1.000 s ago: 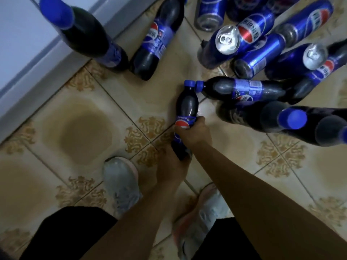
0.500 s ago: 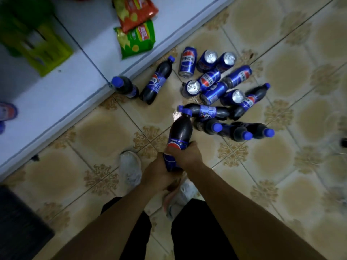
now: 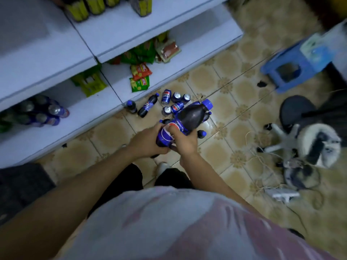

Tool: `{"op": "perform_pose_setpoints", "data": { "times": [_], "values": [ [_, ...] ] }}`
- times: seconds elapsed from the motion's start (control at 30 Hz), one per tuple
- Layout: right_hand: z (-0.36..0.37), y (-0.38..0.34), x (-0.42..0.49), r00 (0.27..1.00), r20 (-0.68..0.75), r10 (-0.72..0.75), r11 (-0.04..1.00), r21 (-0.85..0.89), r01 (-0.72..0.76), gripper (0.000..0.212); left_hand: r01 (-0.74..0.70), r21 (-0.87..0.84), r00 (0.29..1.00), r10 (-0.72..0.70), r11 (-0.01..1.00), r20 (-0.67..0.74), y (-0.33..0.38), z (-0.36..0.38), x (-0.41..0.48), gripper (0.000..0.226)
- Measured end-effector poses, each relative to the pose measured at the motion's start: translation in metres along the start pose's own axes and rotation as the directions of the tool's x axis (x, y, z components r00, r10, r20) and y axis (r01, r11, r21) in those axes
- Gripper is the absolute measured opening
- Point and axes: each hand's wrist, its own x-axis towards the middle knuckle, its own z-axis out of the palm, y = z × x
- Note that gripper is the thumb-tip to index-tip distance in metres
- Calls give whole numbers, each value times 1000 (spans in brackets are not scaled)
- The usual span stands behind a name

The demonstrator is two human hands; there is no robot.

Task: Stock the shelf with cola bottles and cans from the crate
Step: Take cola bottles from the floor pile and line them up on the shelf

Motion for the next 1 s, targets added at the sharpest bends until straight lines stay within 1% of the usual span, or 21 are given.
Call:
{"op": "perform_pose_setpoints", "data": {
  "times": [0.07,0.13,0.2,0.23,0.27,0.3,0.33,0.4,0.47,0.5,0.53,0.57,0.6,0.67,0.7,0.73,0.77,0.83,0.87,0.9,1.0],
  "values": [
    [-9,-7,-29,999,34,-31,999,39,29,61,-28,24,994,30,999,-107,14,0,-25,67],
    [-17,-12,-49,993,87,-82,996,53,78,50,-43,-30,979,37,999,-198,18,3,-50,75],
    [-27,-23,-67,975,189,-120,992,63,110,45,-78,-209,955,13,975,-295,21,4,-75,73],
    [-29,-30,-75,960,237,-148,989,48,140,46,-90,-337,937,-35,937,-348,22,3,-87,67],
    [-31,-37,-85,943,280,-181,983,31,180,47,-103,-489,918,-107,866,-383,22,3,-97,61],
    [-30,-43,-93,922,320,-217,974,12,225,46,-106,-639,904,-194,762,-381,25,1,-106,57],
    [-28,-51,-103,897,362,-254,963,6,271,44,-92,-772,898,-282,628,-336,25,0,-114,57],
    [-18,-68,-126,832,453,-321,932,-3,362,43,-117,-946,896,-380,301,-232,29,-4,-130,62],
    [-3,-84,-150,745,535,-399,876,-20,483,46,-204,-979,895,-405,1,-186,32,-11,-146,64],
    [6,-90,-161,692,573,-439,839,-13,543,49,-259,-963,886,-418,-81,-203,31,-16,-153,64],
    [16,-96,-174,635,604,-481,799,4,601,51,-320,-939,872,-426,-127,-240,34,-22,-163,64],
    [26,-100,-186,579,629,-520,755,21,655,53,-387,-917,839,-451,-100,-305,33,-29,-171,63],
    [35,-104,-198,527,649,-549,714,36,699,54,-458,-888,794,-466,-36,-390,30,-37,-178,63],
    [56,-112,-221,429,692,-580,643,65,763,54,-586,-789,648,-476,187,-594,22,-59,-197,71],
    [68,-116,-232,381,716,-584,612,80,787,54,-638,-702,567,-424,316,-706,17,-72,-207,82],
    [80,-118,-244,340,735,-587,585,94,806,53,-672,-590,494,-322,448,-808,12,-87,-219,89],
    [94,-120,-256,299,750,-590,561,114,820,53,-676,-469,431,-212,569,-877,7,-102,-233,88],
    [127,-121,-282,219,768,-602,523,171,835,54,-609,-298,376,-63,735,-925,-4,-136,-259,70],
    [146,-120,-295,186,778,-600,511,193,838,55,-556,-255,355,-51,791,-933,-11,-154,-272,63],
    [164,-120,-308,164,791,-590,505,203,839,56,-507,-212,310,-53,835,-949,-20,-171,-285,58],
    [218,-119,-346,105,841,-531,495,207,844,58,-413,-89,137,-34,906,-990,-53,-217,-324,50]
  ]
}}
